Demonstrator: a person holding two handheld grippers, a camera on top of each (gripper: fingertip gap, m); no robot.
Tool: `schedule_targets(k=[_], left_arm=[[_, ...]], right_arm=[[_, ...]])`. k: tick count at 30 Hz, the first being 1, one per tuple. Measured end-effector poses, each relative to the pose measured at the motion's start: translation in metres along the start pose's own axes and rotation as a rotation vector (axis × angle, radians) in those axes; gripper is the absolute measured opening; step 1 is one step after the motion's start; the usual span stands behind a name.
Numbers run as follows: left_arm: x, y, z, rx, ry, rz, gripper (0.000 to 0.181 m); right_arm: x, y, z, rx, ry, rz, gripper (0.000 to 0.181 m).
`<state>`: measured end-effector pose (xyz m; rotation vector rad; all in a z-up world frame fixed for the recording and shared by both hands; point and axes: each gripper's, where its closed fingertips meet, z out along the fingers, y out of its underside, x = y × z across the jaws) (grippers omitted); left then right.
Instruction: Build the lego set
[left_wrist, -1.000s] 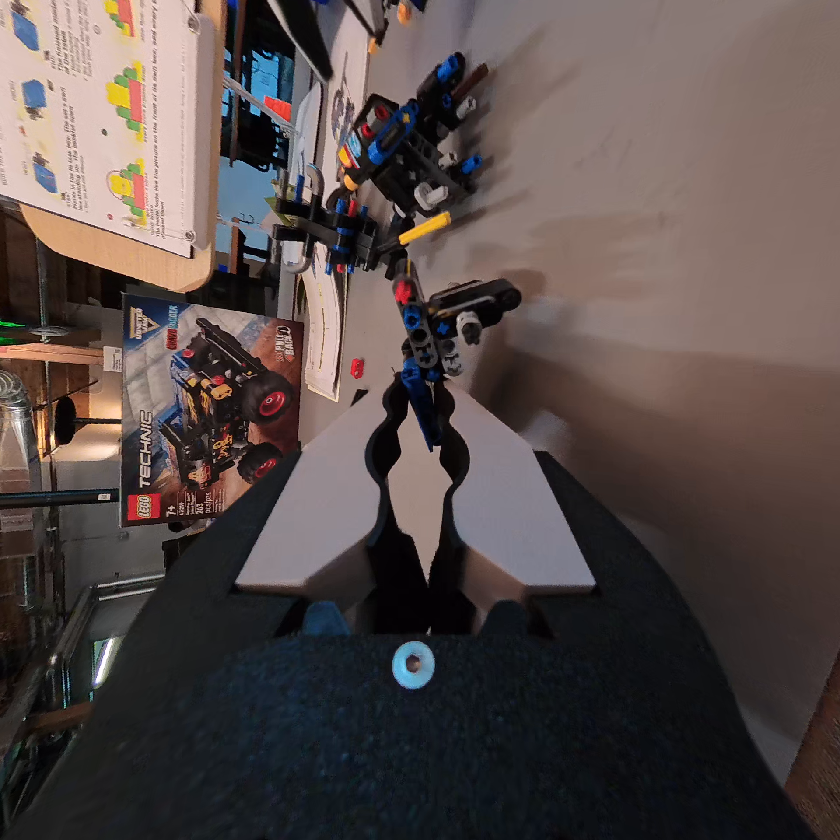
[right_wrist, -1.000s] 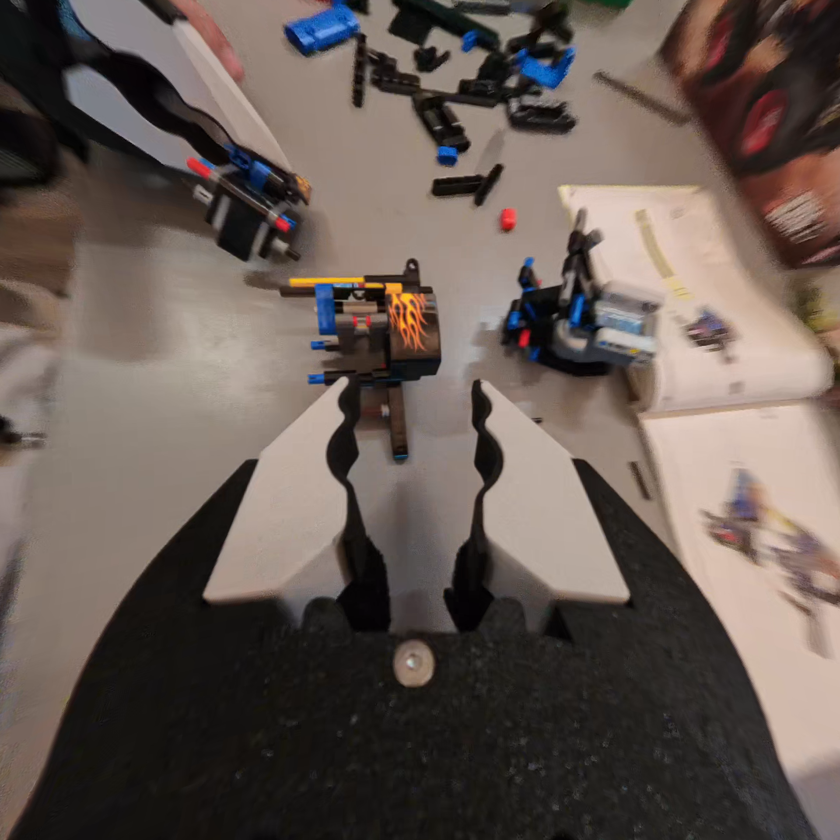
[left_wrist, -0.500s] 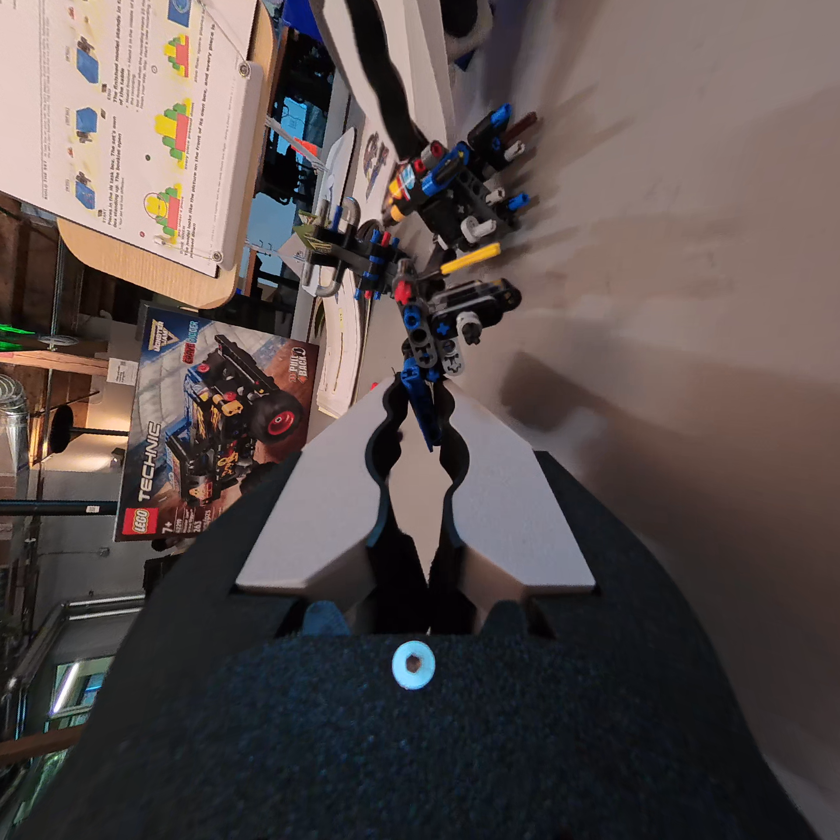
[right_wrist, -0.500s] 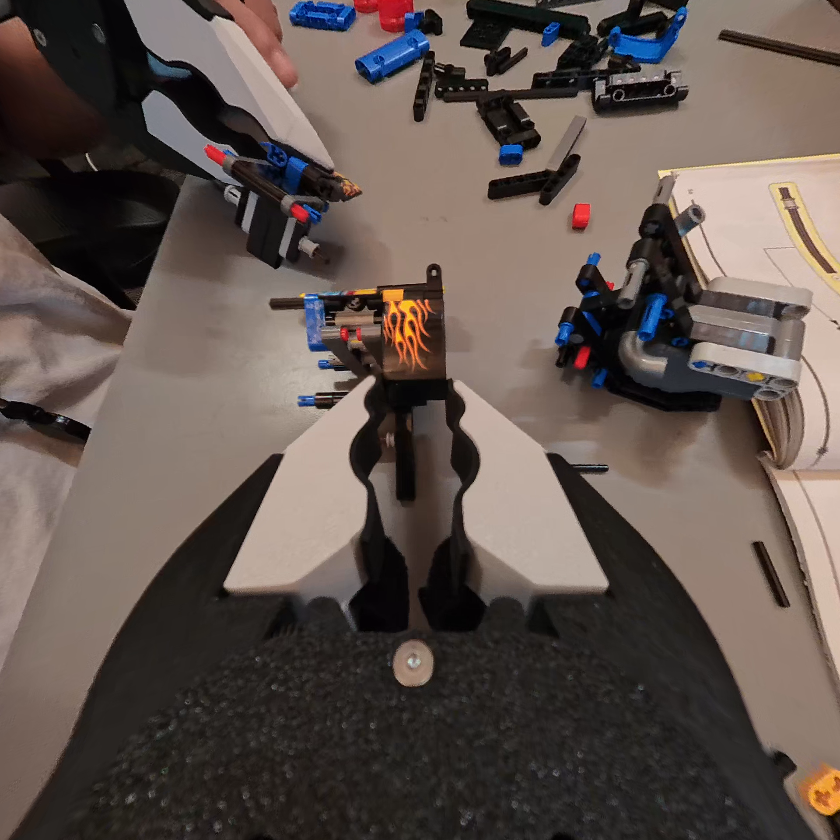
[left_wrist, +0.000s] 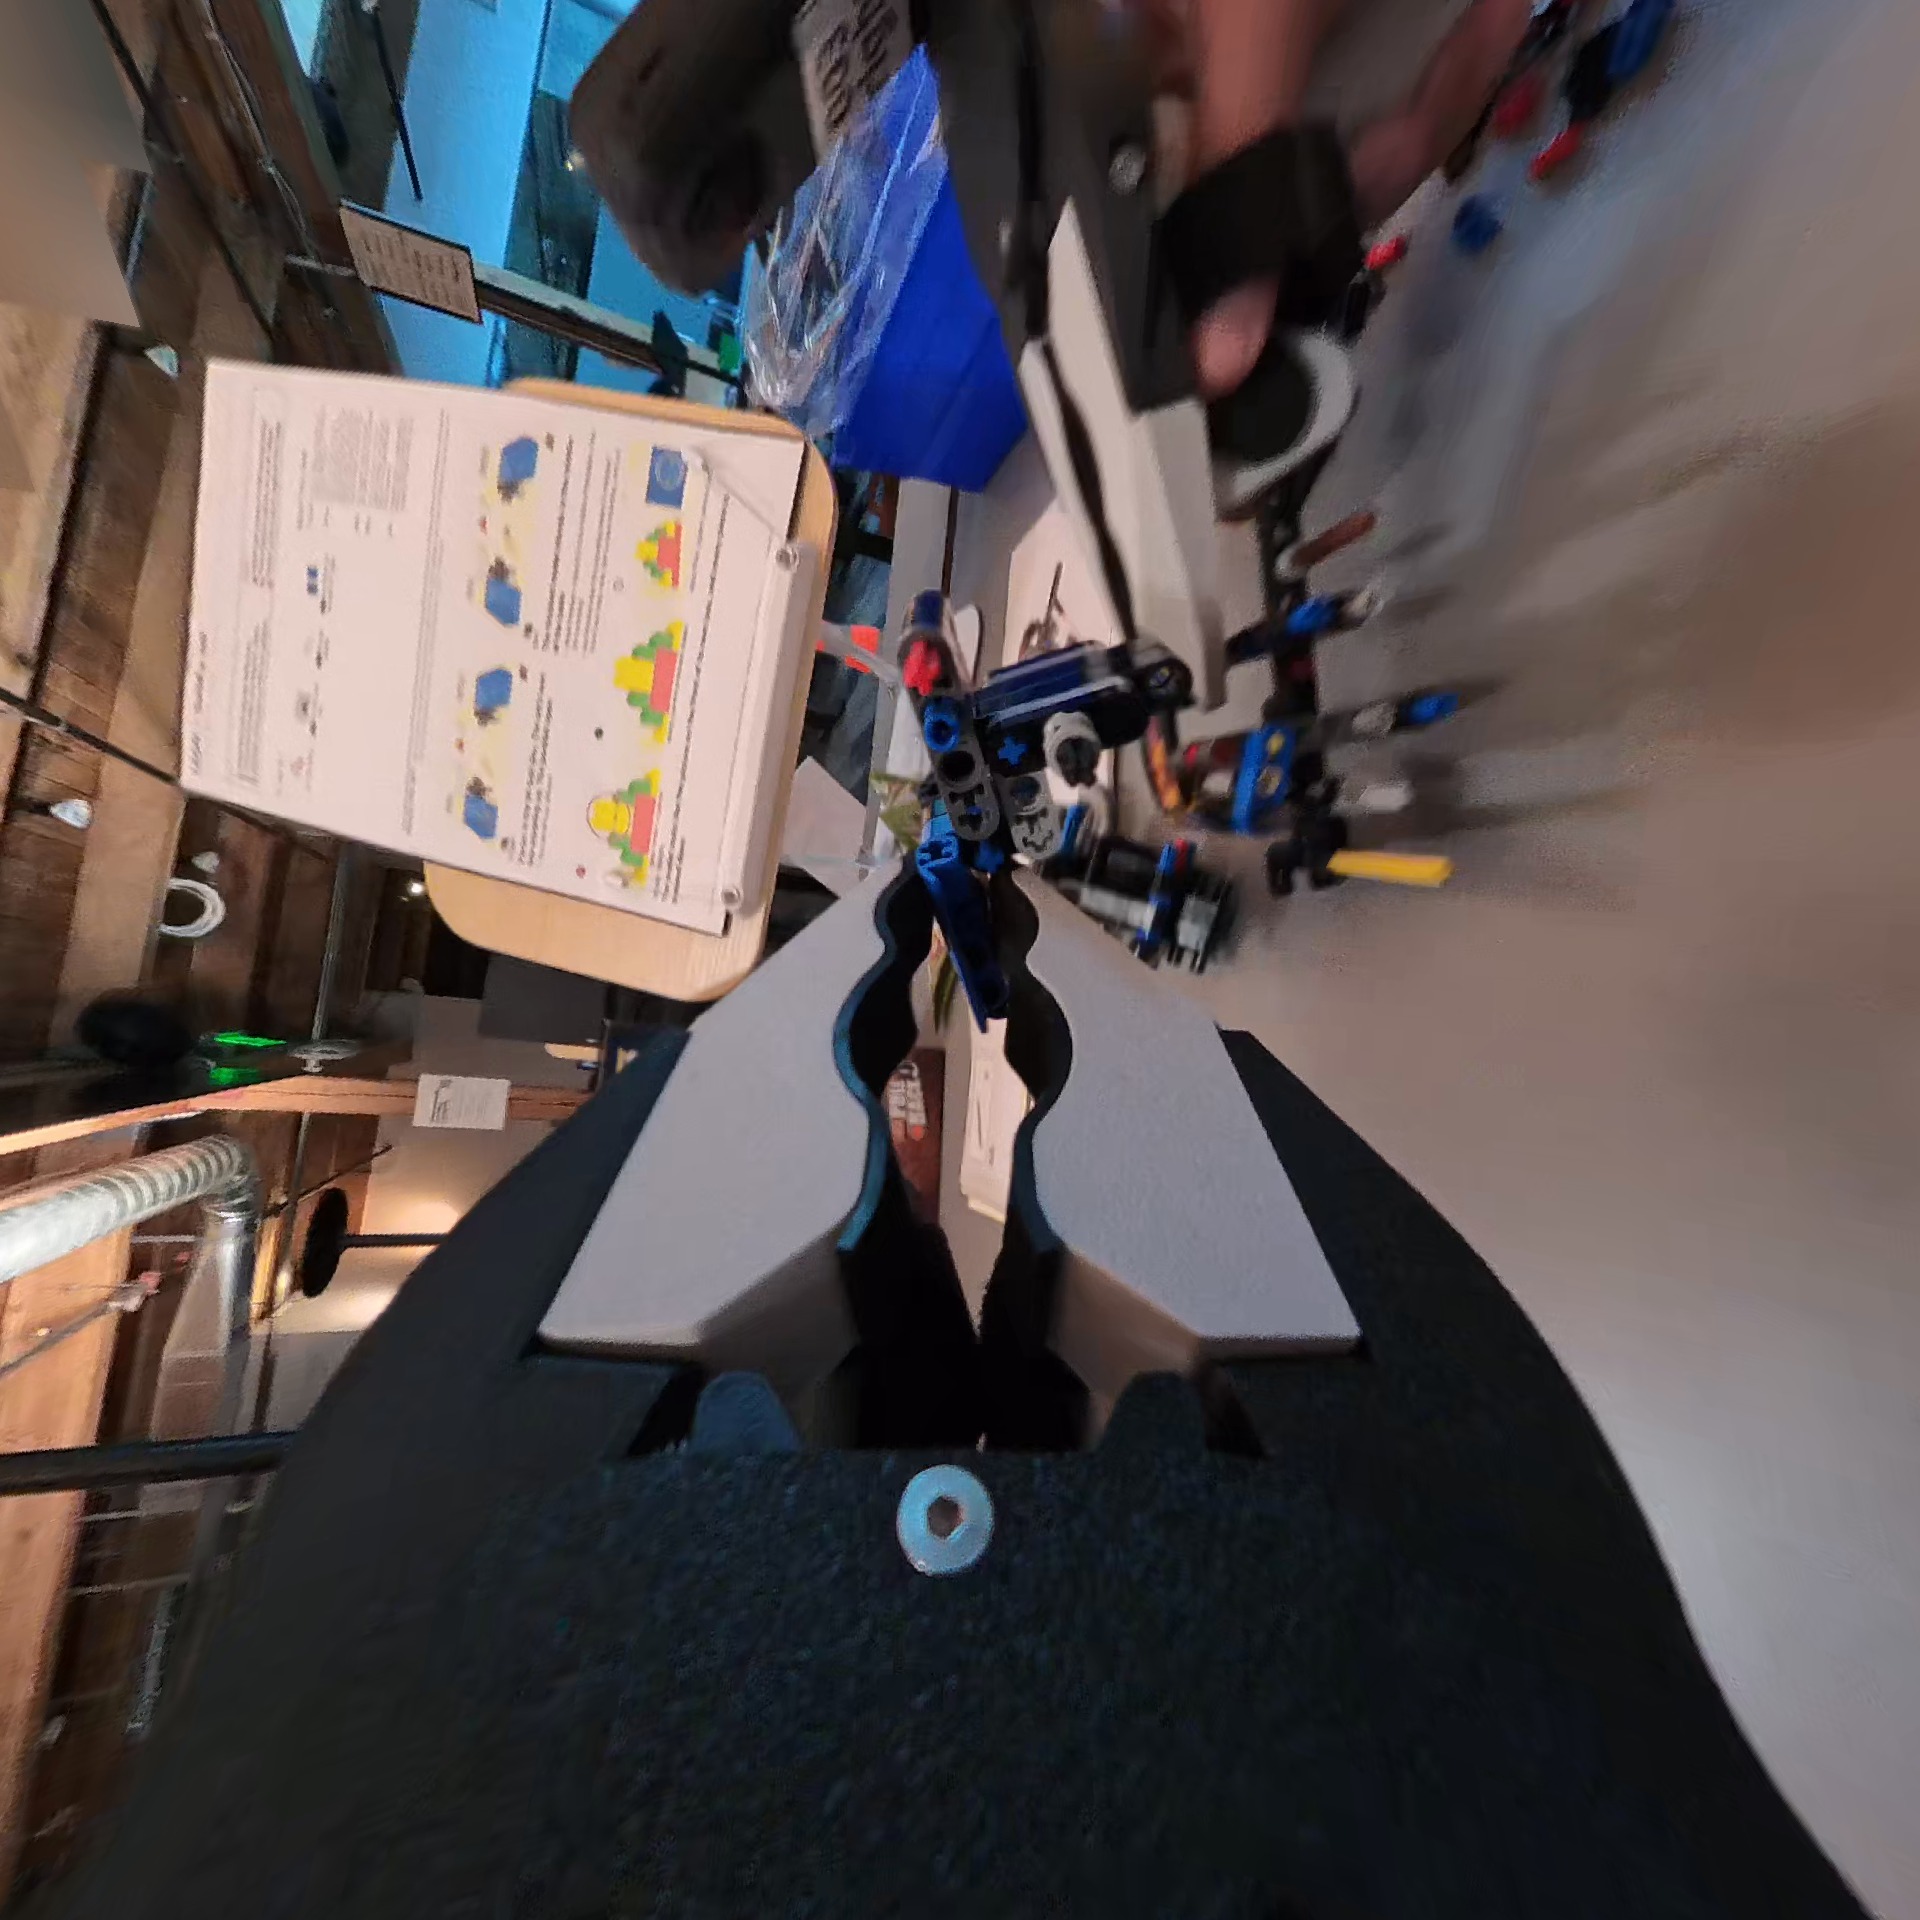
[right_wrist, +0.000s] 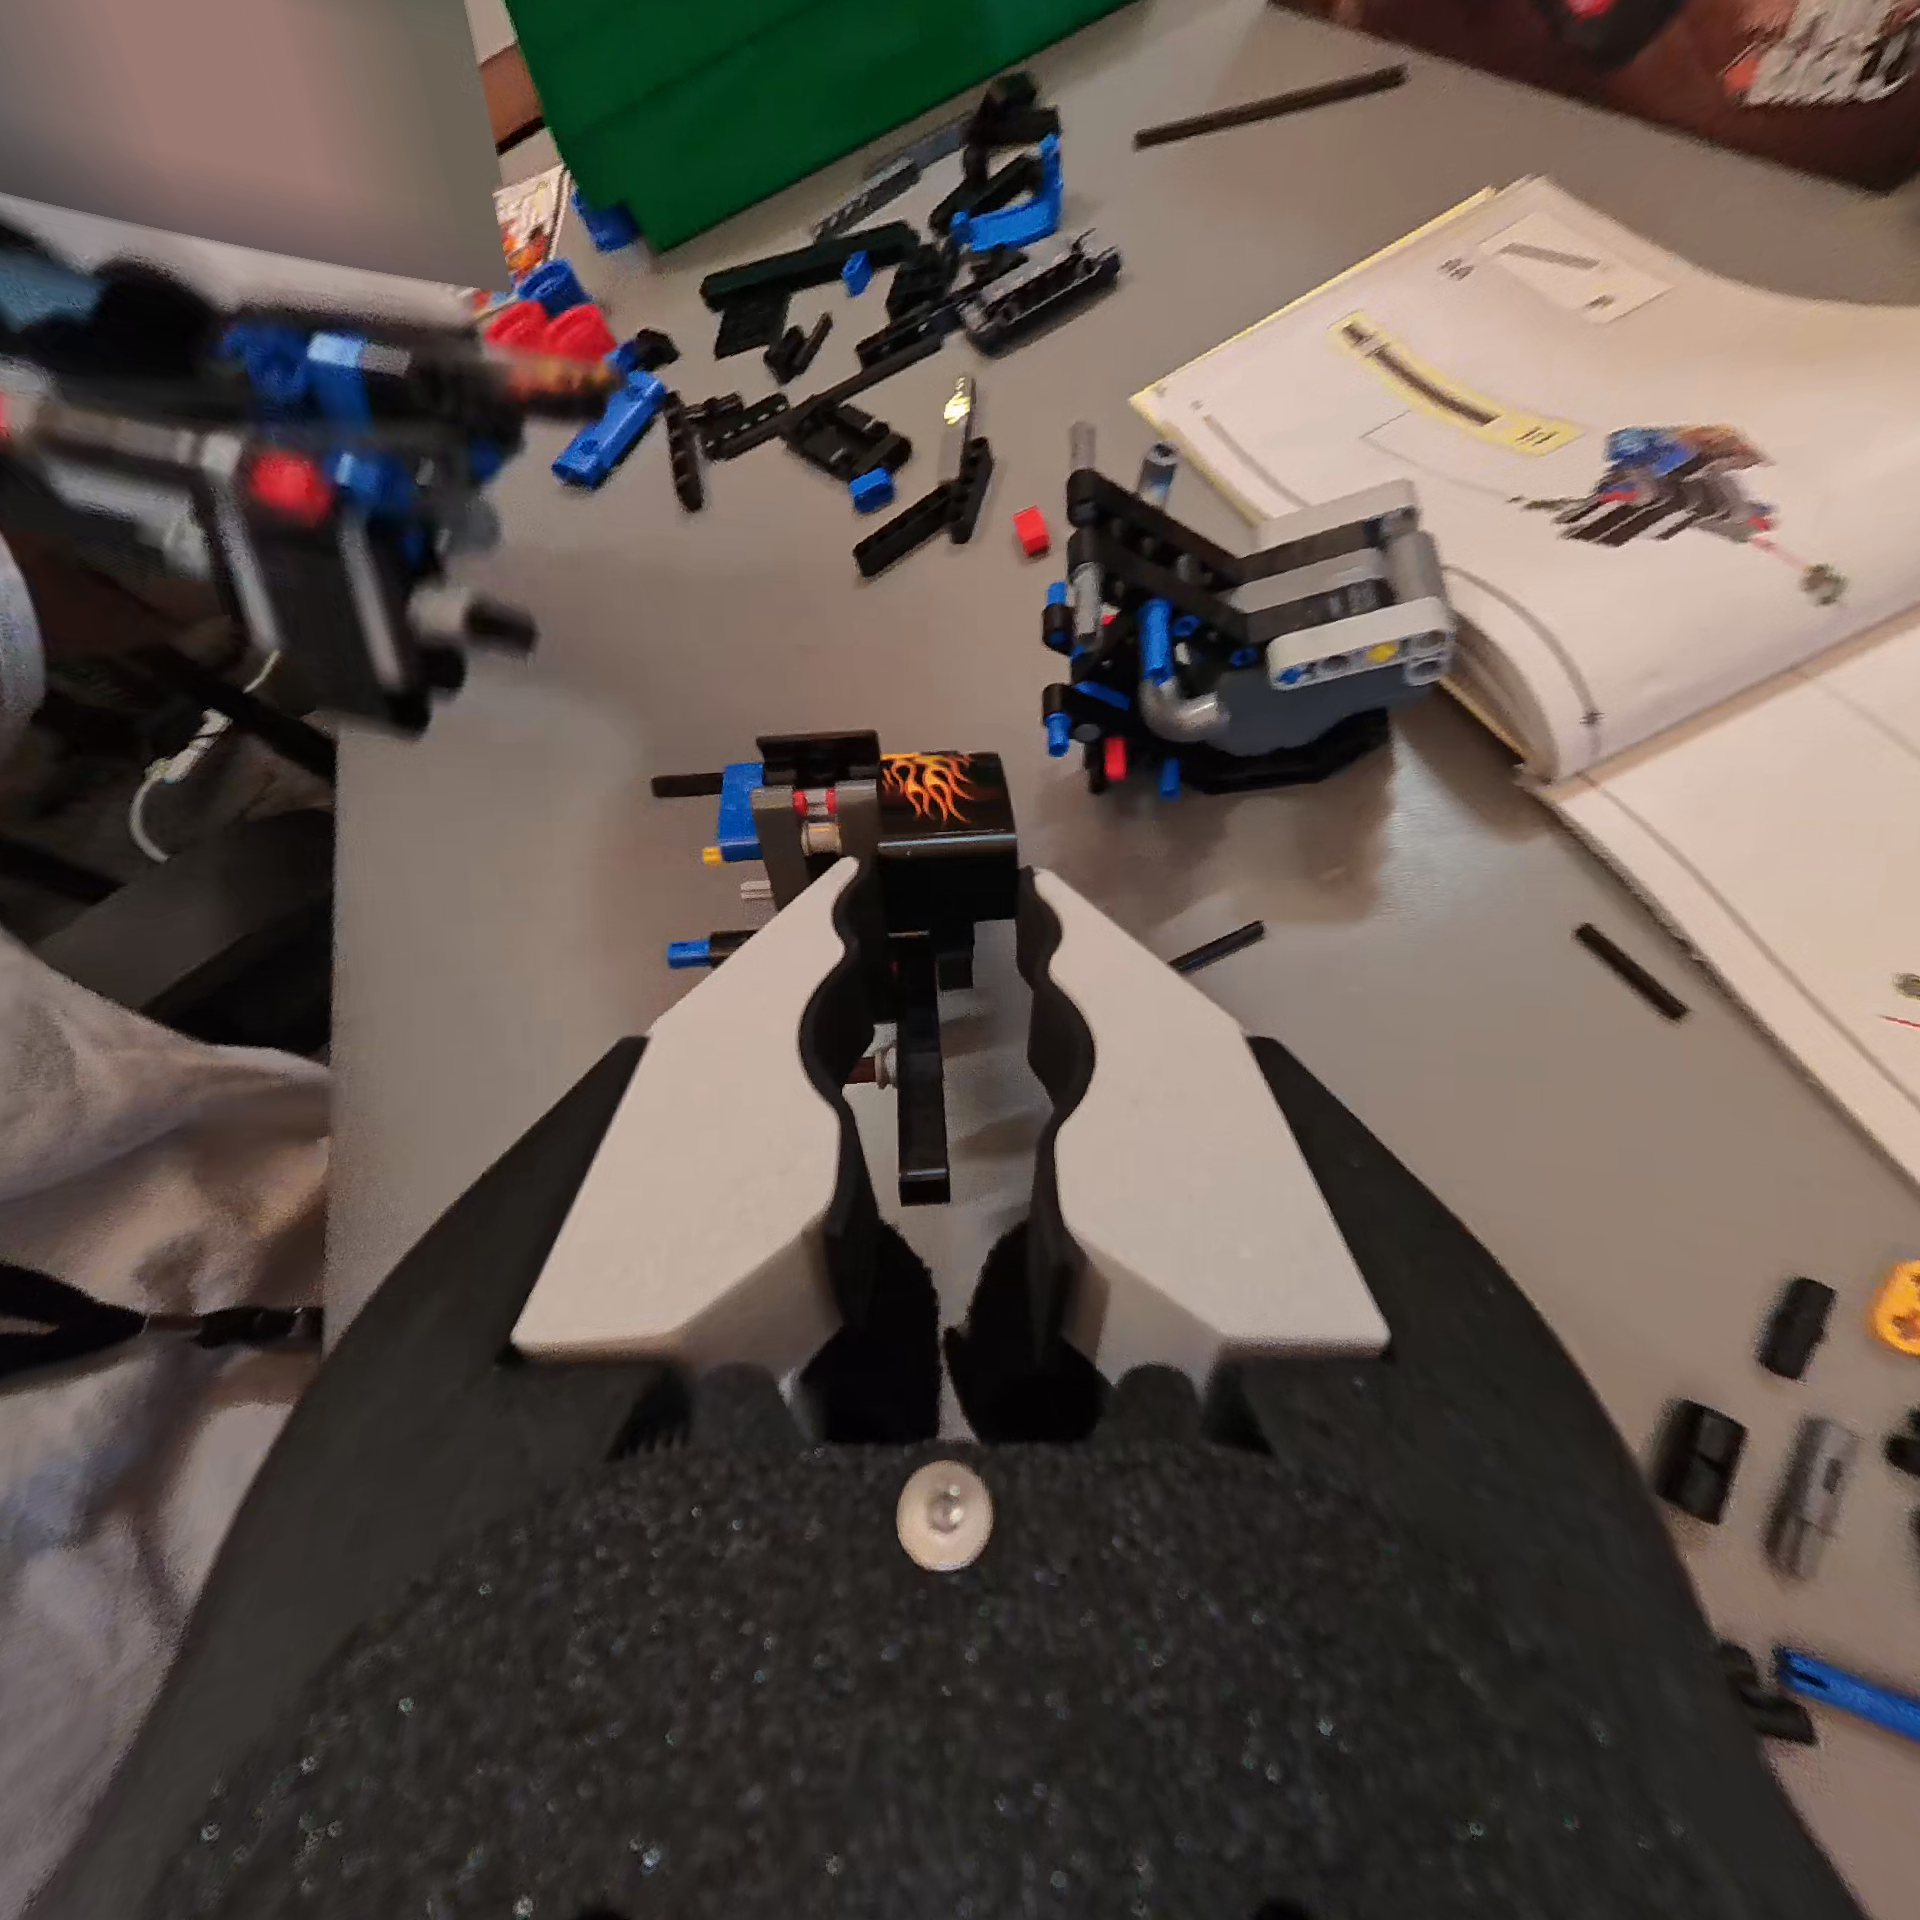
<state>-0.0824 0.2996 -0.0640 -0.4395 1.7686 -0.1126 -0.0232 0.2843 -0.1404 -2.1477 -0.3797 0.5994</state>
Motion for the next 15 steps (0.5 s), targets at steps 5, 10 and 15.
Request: schedule_targets(k=[5,10,15], left_arm=[[0.018,-0.011,0.020,-0.140,-0.089,0.150,0.008],[0.035,-0.004,0.027,-0.163,-0.109,0.116,0.009],[0.034,-0.009,0.020,-0.126,-0.167,0.039,0.008]], right_arm=[[0.007,-0.014,-0.008,0.092,0.032,0.007,0.023],[0.015,-0.012,-0.005,0.108,0.049,0.026,0.023],[0.019,-0.011,-0.004,0.116,0.064,0.044,0.023]])
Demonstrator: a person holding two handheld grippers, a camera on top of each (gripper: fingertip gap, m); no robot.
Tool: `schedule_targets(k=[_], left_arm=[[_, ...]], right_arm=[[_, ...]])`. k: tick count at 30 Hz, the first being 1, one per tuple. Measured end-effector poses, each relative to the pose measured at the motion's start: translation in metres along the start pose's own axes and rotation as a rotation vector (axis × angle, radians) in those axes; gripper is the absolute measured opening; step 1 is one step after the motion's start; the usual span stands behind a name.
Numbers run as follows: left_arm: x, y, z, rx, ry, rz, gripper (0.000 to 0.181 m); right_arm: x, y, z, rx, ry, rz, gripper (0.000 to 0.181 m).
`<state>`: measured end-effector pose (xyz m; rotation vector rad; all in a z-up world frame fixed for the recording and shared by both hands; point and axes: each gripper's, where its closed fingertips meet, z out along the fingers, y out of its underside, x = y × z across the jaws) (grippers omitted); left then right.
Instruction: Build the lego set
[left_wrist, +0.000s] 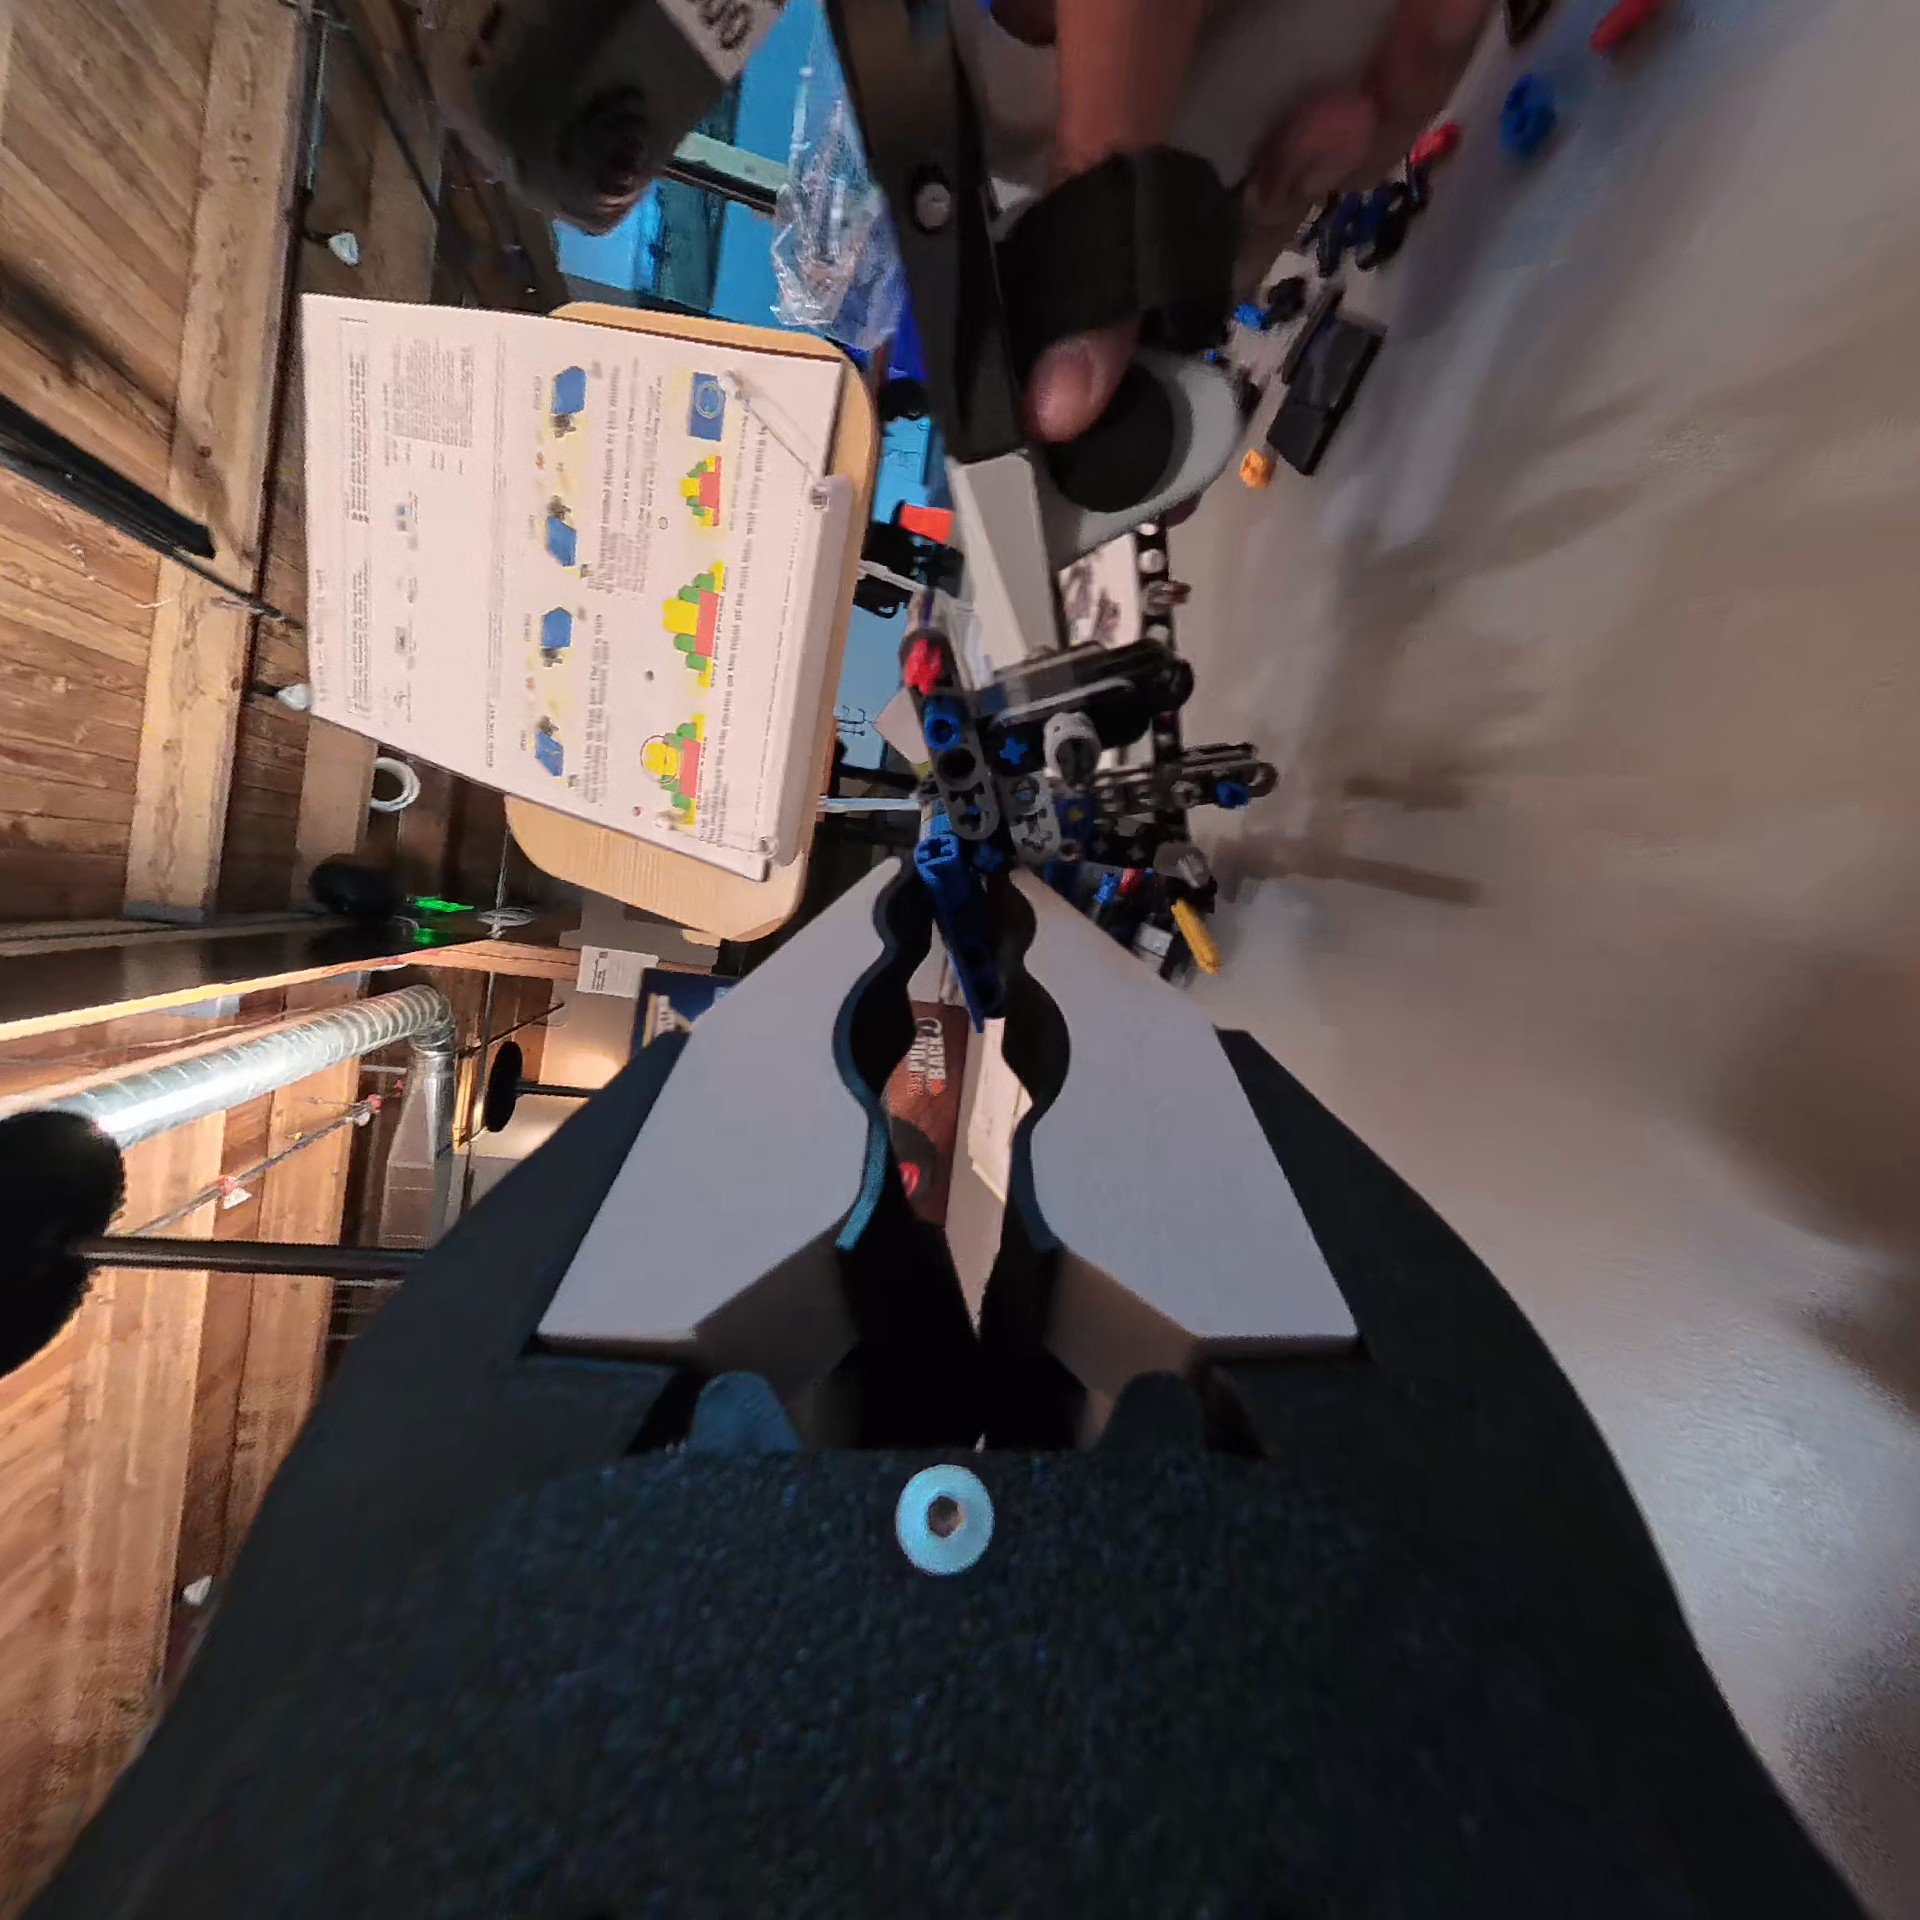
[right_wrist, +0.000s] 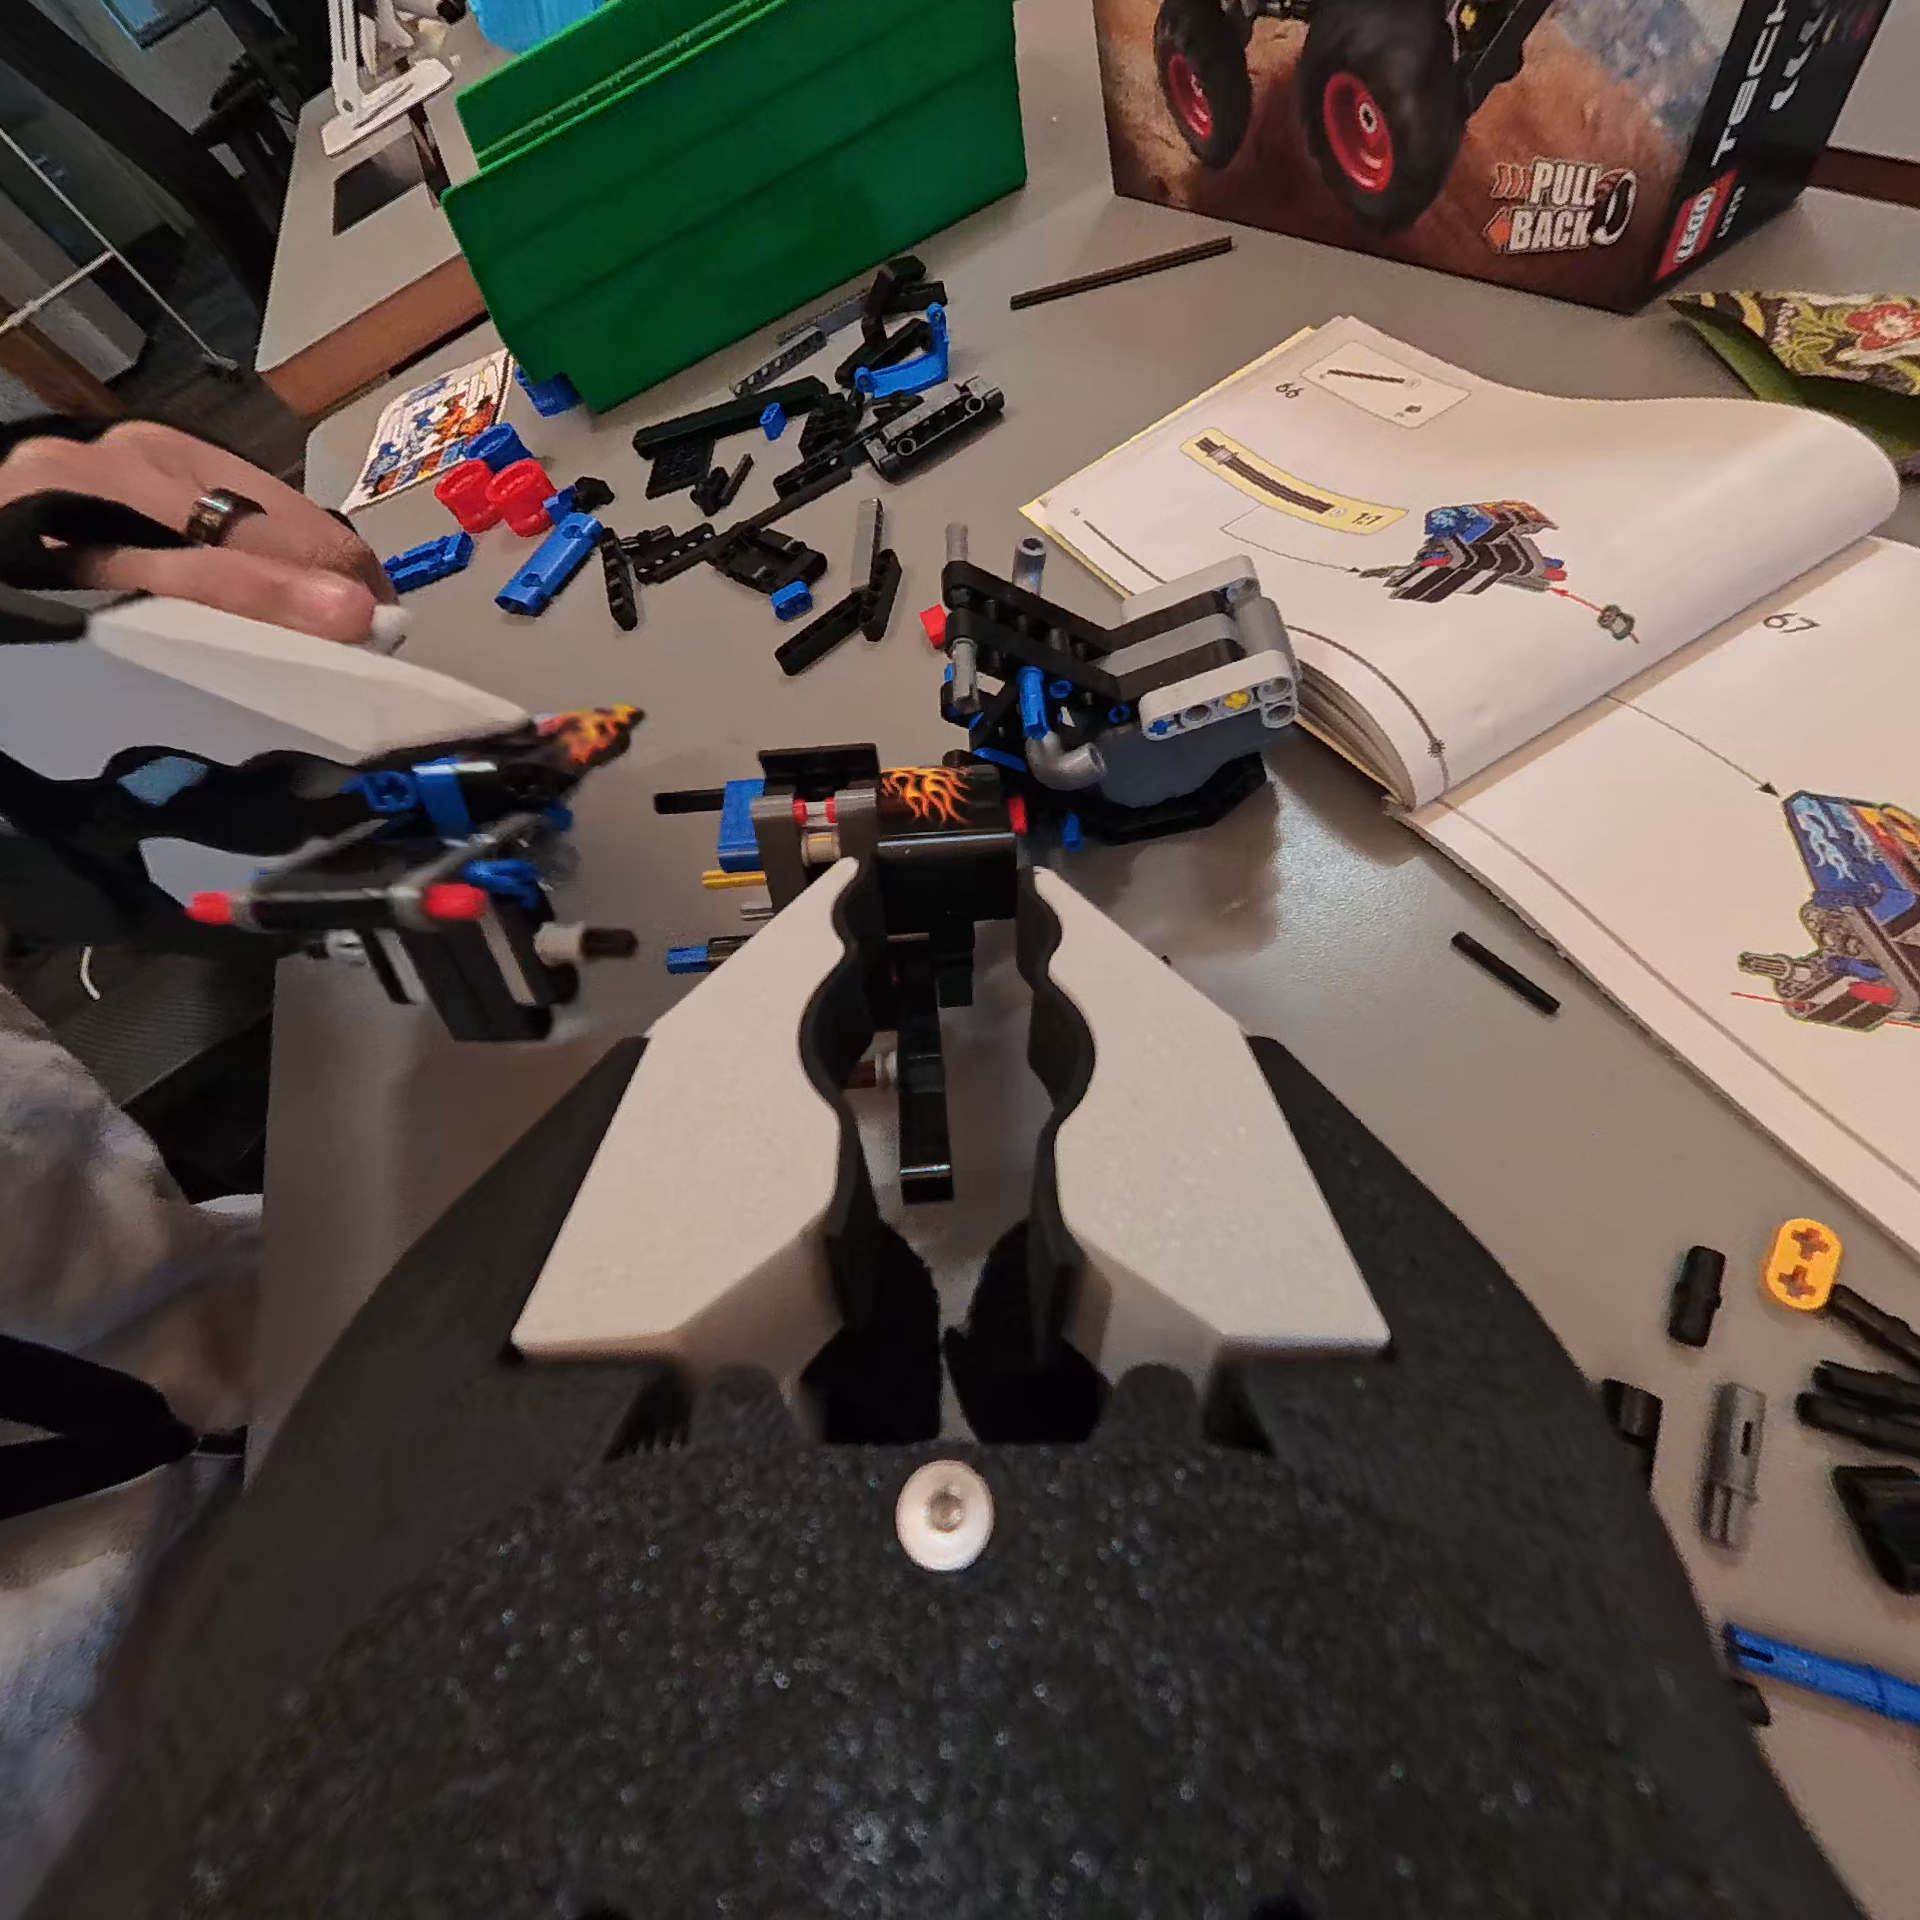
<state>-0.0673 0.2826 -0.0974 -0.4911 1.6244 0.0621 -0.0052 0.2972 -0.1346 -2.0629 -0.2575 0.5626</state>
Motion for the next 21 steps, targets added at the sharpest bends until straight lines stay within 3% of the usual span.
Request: schedule_targets(k=[21], left_arm=[[-0.009,0.003,-0.001,0.025,-0.040,-0.092,0.009]], right_arm=[[0.003,-0.017,-0.013,0.097,0.082,-0.070,0.023]])
